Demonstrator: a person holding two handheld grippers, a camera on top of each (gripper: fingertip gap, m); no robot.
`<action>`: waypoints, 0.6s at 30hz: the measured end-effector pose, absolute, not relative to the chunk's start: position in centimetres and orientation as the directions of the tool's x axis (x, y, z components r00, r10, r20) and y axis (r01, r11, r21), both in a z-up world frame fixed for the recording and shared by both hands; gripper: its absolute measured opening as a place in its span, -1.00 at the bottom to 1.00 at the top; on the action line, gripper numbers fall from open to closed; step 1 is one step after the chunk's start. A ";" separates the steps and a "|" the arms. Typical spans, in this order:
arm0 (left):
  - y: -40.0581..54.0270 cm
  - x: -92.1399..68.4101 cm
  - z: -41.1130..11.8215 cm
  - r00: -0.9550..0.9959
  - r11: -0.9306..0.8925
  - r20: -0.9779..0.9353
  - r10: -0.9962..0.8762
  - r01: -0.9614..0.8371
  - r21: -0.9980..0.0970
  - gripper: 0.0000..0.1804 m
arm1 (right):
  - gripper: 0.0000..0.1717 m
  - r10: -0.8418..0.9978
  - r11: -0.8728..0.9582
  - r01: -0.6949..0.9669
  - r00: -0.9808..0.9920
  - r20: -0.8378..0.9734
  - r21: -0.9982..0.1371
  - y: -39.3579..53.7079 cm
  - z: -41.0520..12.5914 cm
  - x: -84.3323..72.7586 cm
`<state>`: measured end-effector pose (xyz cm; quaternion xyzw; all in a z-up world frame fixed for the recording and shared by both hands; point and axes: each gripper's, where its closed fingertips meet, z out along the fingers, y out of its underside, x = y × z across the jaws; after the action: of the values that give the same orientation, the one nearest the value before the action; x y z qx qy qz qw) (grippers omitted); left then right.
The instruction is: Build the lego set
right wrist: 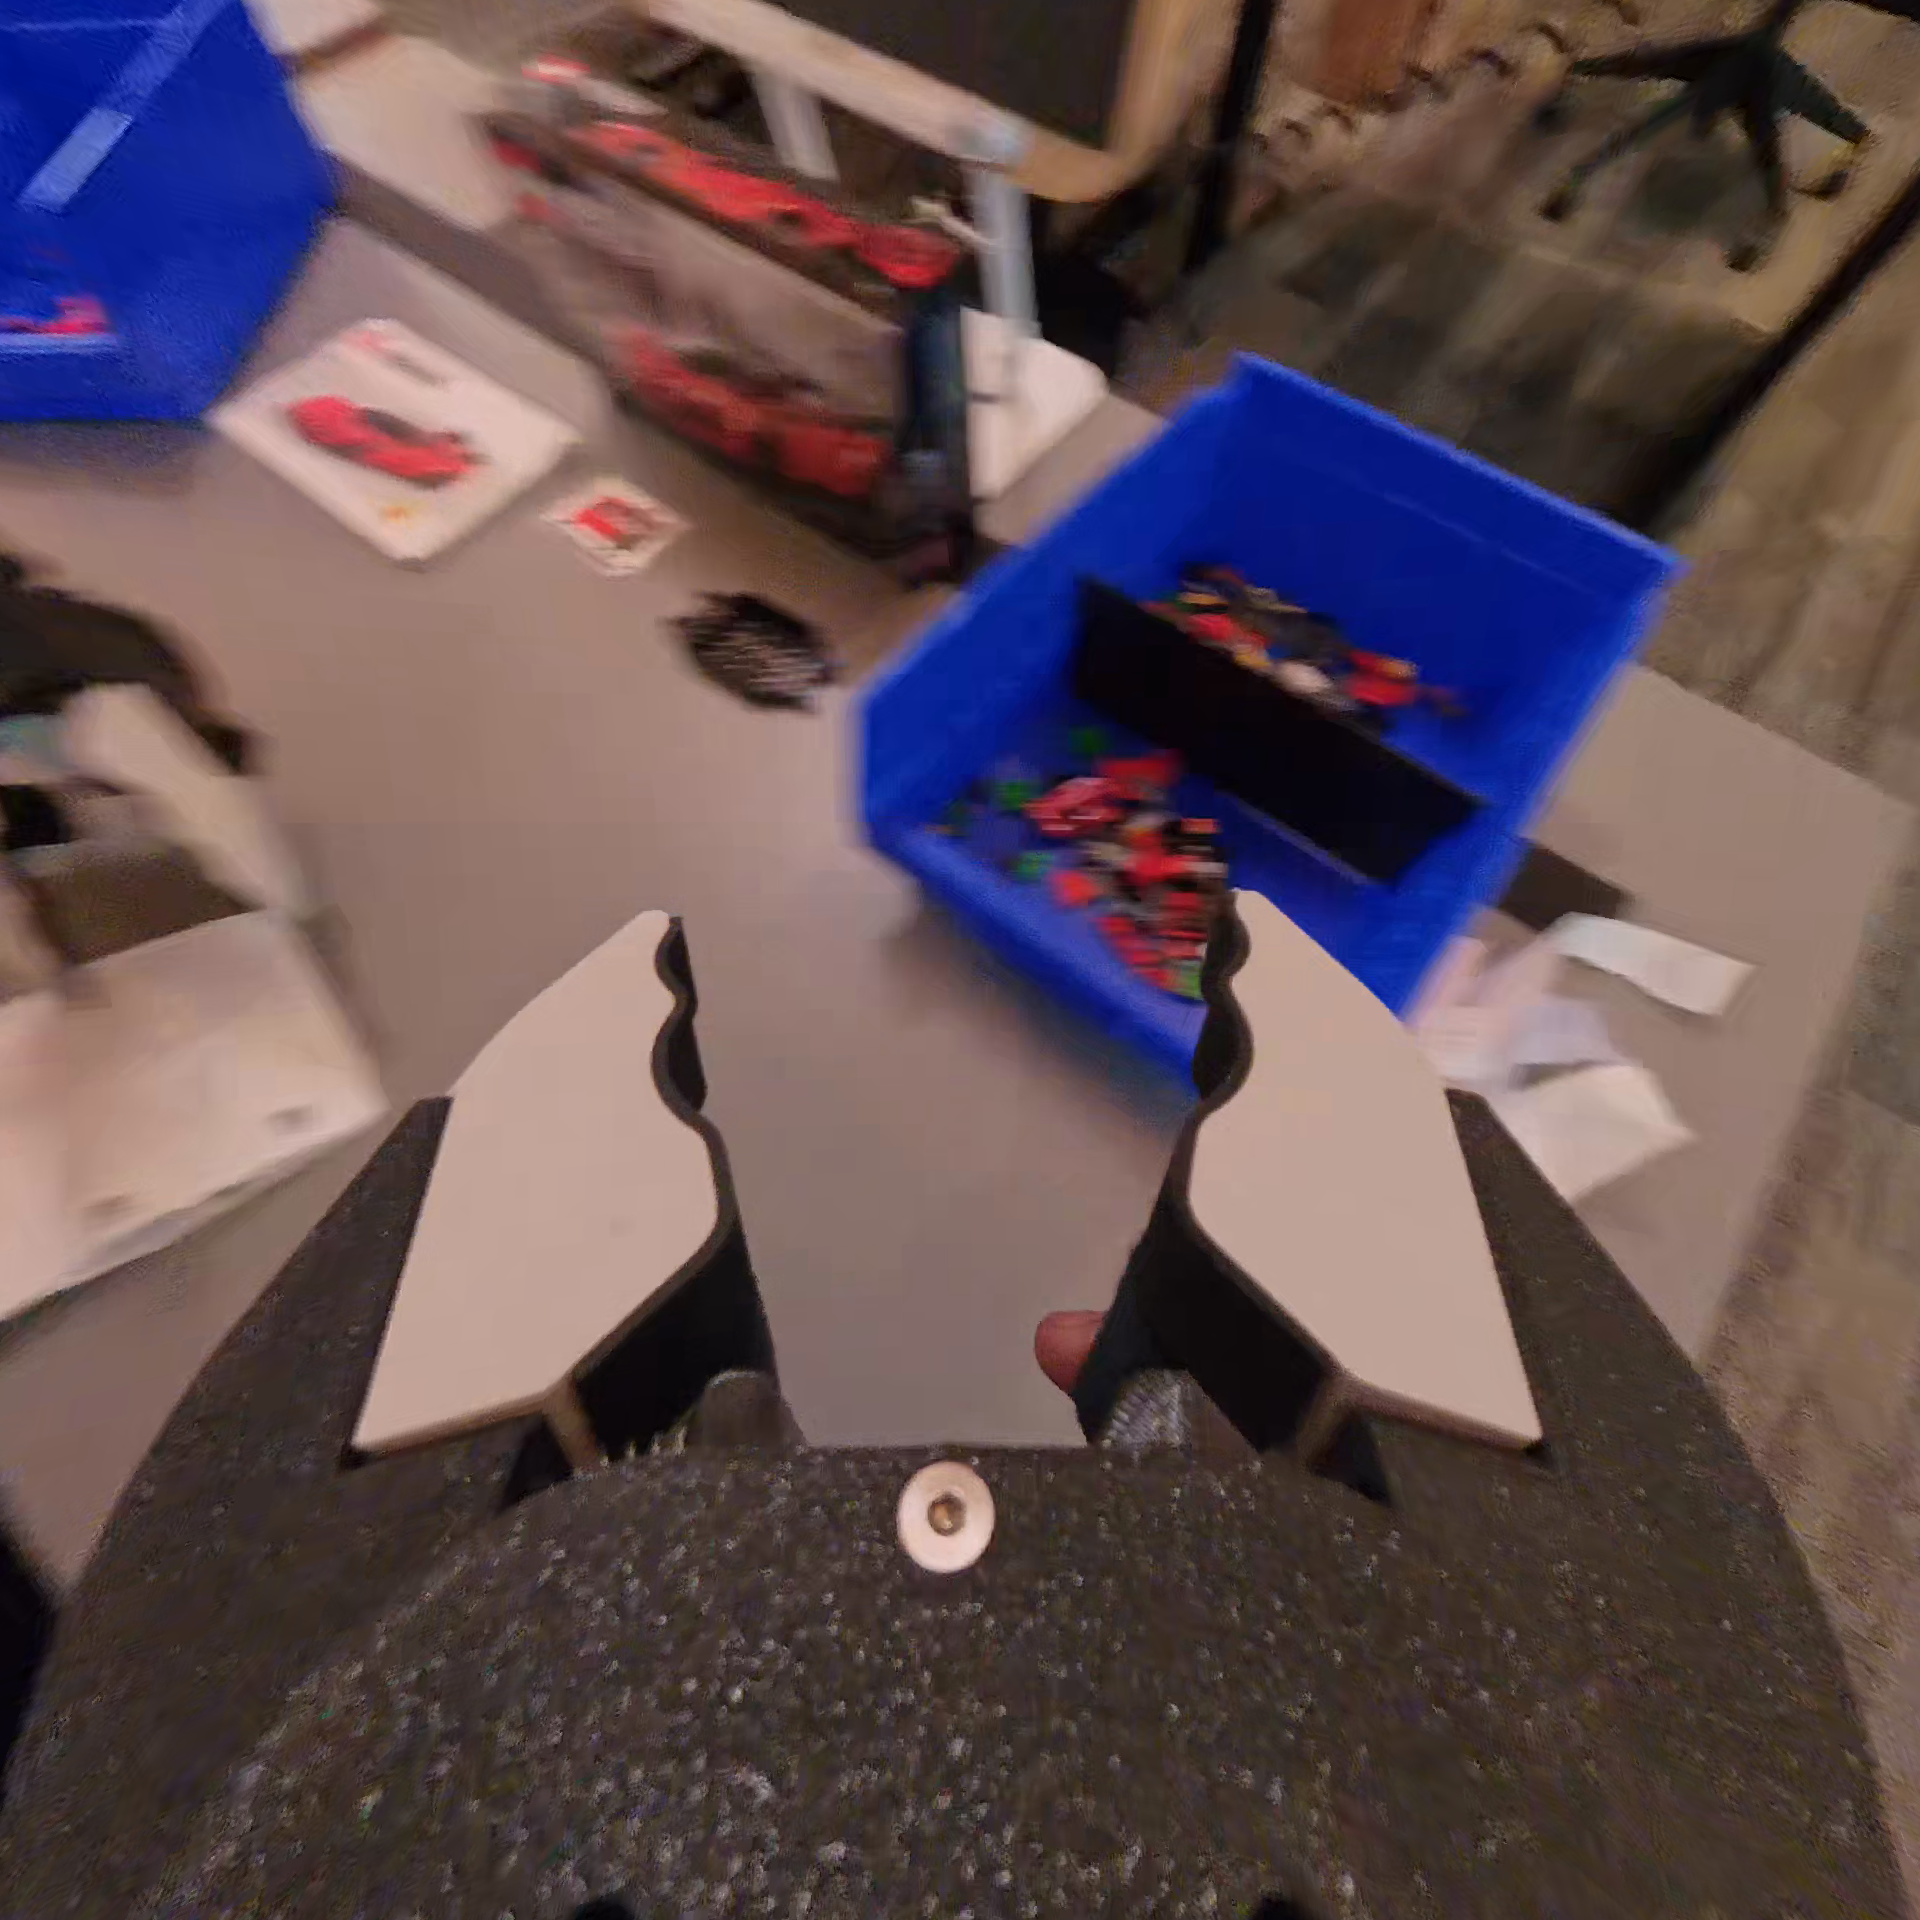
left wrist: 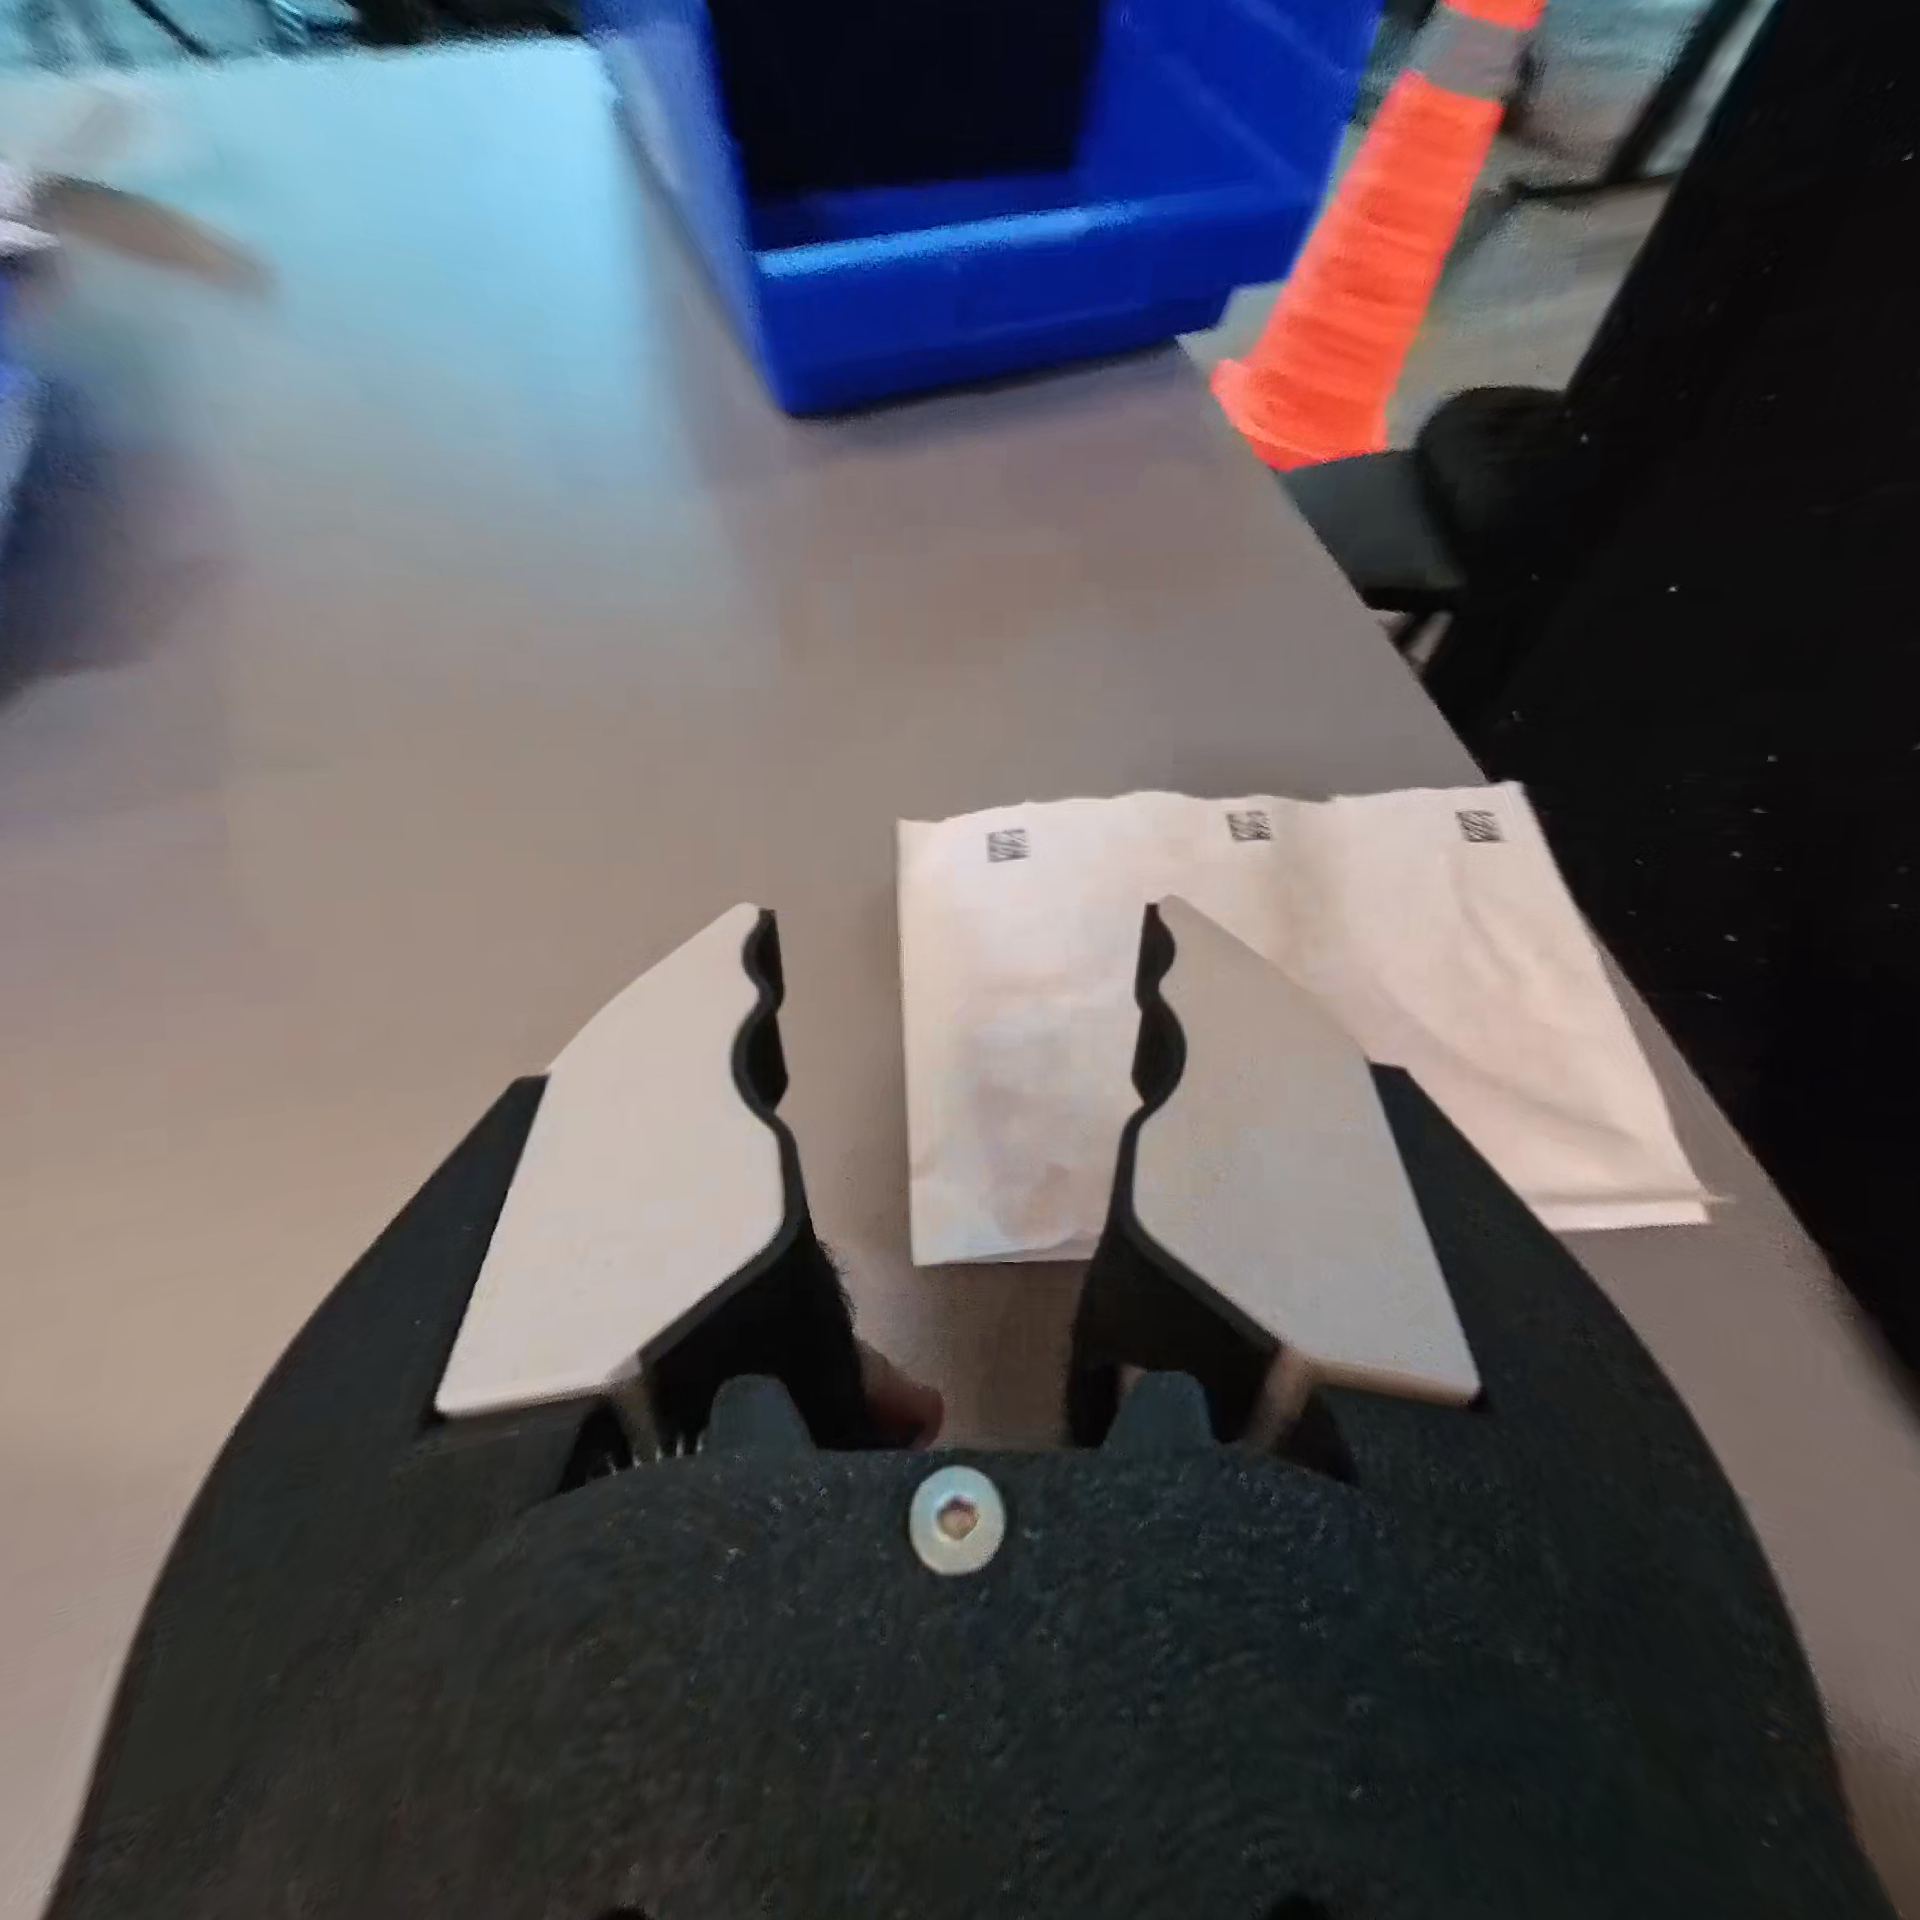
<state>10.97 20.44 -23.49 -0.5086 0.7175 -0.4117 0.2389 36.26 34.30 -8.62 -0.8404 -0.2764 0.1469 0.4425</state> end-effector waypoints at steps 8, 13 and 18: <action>16.9 9.5 -24.5 -0.437 0.437 -0.227 -0.870 -0.473 -0.765 -0.23 | 0.02 0.663 -0.639 0.306 0.685 -0.302 -0.706 10.4 -18.9 16.6; 13.6 4.8 -24.0 -0.450 0.738 -0.599 -0.663 -0.253 -0.626 -0.93 | -0.29 0.482 -0.784 0.033 0.661 -0.575 -0.619 7.3 -26.1 13.2; 12.1 4.6 -26.5 -0.516 0.702 -0.500 -0.695 -0.341 -0.625 -0.97 | -0.39 0.437 -0.756 -0.041 0.711 -0.551 -0.653 10.1 -27.1 12.4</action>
<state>4.64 12.09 -26.51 -0.3086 0.8393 -0.2315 0.3831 12.37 10.12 -27.07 -0.8642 -0.1144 0.3624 0.3298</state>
